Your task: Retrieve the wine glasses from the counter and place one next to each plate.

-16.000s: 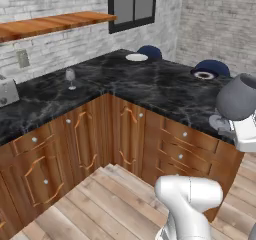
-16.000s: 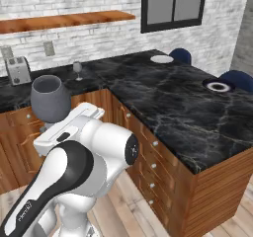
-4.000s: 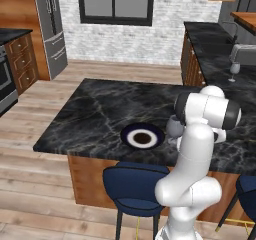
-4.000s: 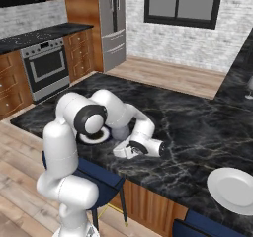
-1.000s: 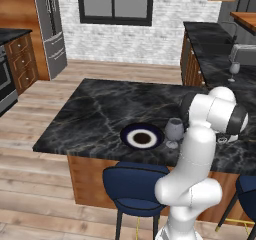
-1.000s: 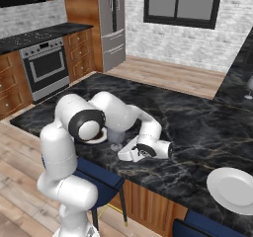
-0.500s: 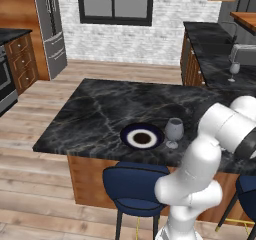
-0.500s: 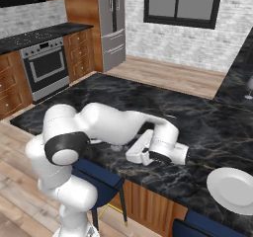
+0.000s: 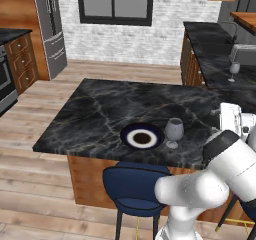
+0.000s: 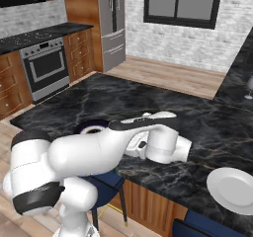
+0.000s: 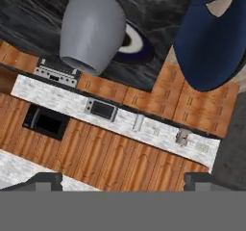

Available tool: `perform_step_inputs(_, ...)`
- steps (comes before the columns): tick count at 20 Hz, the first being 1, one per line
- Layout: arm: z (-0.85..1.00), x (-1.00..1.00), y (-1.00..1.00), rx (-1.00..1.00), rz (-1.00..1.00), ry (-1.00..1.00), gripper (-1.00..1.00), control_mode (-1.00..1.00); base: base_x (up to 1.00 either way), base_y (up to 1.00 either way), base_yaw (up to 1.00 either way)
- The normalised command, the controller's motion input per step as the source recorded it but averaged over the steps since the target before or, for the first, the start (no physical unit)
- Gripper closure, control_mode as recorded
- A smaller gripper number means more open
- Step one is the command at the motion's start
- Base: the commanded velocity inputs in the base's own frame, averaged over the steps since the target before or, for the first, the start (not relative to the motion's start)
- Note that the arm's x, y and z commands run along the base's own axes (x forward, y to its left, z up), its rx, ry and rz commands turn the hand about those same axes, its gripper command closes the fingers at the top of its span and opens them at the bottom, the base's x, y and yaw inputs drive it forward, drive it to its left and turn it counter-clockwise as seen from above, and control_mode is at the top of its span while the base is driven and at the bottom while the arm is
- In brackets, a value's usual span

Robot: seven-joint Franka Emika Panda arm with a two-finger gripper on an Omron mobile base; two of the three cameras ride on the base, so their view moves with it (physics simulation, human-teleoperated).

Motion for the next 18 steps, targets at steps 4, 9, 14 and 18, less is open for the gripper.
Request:
perform_step_inputs(4, 0.98, -0.38, 0.37, 0.0, 0.02, -0.01, -1.0, -1.0, 0.0, 0.0, 0.0)
perform_step_inputs(9, 0.75, -0.54, 0.25, 0.0, 0.21, 0.0, -1.0, -1.0, 0.0, 0.0, 0.0)
perform_step_inputs(14, 0.53, -0.58, 0.4, 0.0, 0.27, -0.02, -1.0, -1.0, 0.0, 0.0, 0.0)
perform_step_inputs(18, 0.44, -0.78, 0.51, 0.0, 0.17, -0.13, -1.0, -1.0, 0.0, 0.0, 0.0)
